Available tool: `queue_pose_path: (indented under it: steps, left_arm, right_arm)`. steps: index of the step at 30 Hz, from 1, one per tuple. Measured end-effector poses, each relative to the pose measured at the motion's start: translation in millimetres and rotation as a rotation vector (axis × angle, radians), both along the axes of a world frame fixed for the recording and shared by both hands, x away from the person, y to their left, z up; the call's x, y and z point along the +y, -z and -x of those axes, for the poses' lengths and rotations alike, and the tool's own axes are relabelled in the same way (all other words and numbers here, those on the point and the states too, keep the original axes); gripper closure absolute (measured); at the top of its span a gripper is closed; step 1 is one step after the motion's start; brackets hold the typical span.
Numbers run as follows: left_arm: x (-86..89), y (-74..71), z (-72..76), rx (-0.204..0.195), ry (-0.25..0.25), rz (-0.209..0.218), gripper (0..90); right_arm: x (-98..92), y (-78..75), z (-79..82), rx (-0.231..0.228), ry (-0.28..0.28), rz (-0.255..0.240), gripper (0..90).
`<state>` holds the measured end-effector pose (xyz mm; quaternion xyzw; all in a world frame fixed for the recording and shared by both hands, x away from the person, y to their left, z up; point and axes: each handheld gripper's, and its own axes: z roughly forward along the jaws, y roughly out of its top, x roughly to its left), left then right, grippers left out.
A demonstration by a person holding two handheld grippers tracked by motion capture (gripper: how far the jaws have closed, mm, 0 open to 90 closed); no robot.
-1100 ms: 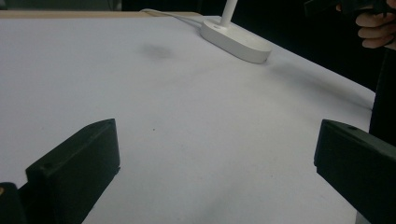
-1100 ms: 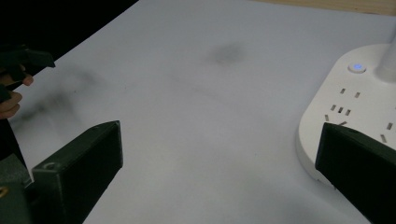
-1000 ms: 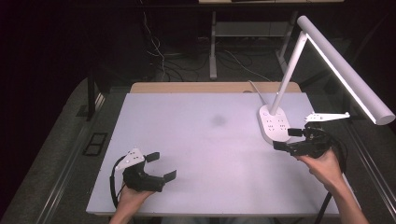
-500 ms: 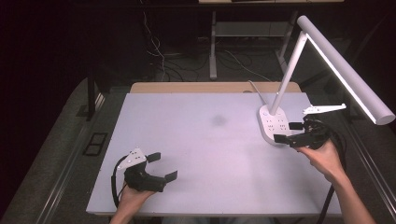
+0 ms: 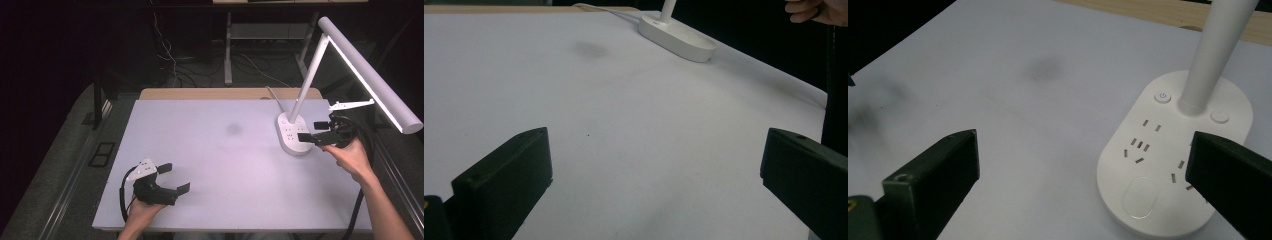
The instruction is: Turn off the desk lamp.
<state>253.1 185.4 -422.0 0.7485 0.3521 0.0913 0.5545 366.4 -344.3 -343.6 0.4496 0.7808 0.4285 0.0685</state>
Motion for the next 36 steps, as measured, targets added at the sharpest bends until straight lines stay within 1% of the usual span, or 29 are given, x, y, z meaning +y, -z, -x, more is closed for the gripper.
queue_pose_path:
  steps: [3, 6, 7, 10, 16, 19, 20, 21, 22, 23, 24, 25, 26, 27, 28, 29, 31, 32, 33, 36]
  left_arm:
    - [-0.1, 0.0, 0.0, 0.0, 0.0, 0.001, 0.0]
    - [-0.2, 0.1, -0.1, 0.0, 0.001, 0.0, 0.0]
    - [-0.2, 0.0, -0.1, 0.001, 0.002, 0.001, 0.0]
    - [-0.6, 0.2, -0.2, 0.001, 0.003, -0.002, 0.0]
    - [-0.4, 0.2, -0.3, -0.001, 0.006, -0.003, 0.0]
    - [-0.2, 0.1, -0.2, 0.001, 0.006, -0.002, 0.0]
    - [-0.2, 0.1, -0.1, 0.001, 0.005, -0.001, 0.0]
    - [-0.1, 0.0, -0.1, 0.0, 0.005, -0.001, 0.0]
    - [0.0, -0.1, -0.1, 0.001, 0.004, -0.001, 0.0]
    - [0.0, 0.0, -0.3, 0.002, 0.003, 0.0, 0.0]
    - [0.1, 0.1, -0.5, 0.002, 0.003, -0.002, 0.0]
    - [0.1, 0.2, -0.6, 0.002, 0.003, -0.003, 0.0]
    - [0.1, 0.2, -0.7, 0.002, 0.004, -0.003, 0.0]
    - [0.0, 0.2, -0.6, 0.002, 0.004, -0.002, 0.0]
    - [-0.1, 0.2, -0.5, 0.002, 0.004, -0.002, 0.0]
    - [-0.2, 0.3, -0.4, 0.002, 0.005, -0.003, 0.0]
    - [-0.3, 0.3, -0.6, 0.001, 0.007, -0.005, 0.0]
    - [-0.4, 0.3, -0.7, 0.002, 0.007, -0.003, 0.0]
    - [-0.3, 0.4, -0.9, 0.001, 0.008, -0.003, 0.0]
    - [-0.4, 0.8, -1.5, 0.003, 0.009, -0.002, 0.0]
  right_arm:
    - [-3.4, 0.8, -6.2, -0.008, 0.009, 0.005, 0.8]
    - [-5.4, 1.4, -10.0, -0.006, 0.011, -0.006, 0.8]
    - [-6.9, 2.5, -14.1, -0.008, 0.019, -0.009, 0.8]
    - [-8.1, 3.3, -18.6, -0.005, 0.024, -0.002, 0.8]
    - [-12.4, 5.1, -31.4, -0.014, 0.039, 0.005, 0.8]
    - [-13.9, 6.7, -38.0, -0.01, 0.046, 0.021, 0.9]
    - [-14.5, 7.3, -40.2, -0.006, 0.048, 0.025, 3.8]
    - [-16.8, 7.9, -42.8, -0.017, 0.057, 0.036, 18.5]
    - [-16.8, 7.9, -42.8, -0.017, 0.057, 0.036, 18.5]
    - [-19.3, 11.1, -47.9, 0.005, 0.073, 0.031, 22.2]
    - [-20.3, 13.2, -50.1, 0.015, 0.081, 0.038, 25.9]
    - [-20.3, 13.2, -50.1, 0.015, 0.081, 0.038, 25.9]
    - [-21.0, 15.7, -52.2, 0.02, 0.084, 0.052, 28.6]
    - [-23.4, 20.8, -56.3, 0.039, 0.097, 0.055, 34.1]
    - [-23.4, 20.8, -56.3, 0.039, 0.097, 0.055, 34.1]
    - [-25.0, 23.4, -58.7, 0.034, 0.1, 0.056, 36.8]
    - [-27.5, 29.1, -64.4, 0.041, 0.114, 0.057, 42.2]
    - [-27.5, 29.1, -64.4, 0.041, 0.114, 0.057, 42.2]
    - [-28.4, 32.3, -67.9, 0.044, 0.118, 0.05, 45.2]
    - [-29.2, 35.3, -71.0, 0.042, 0.129, 0.045, 48.2]
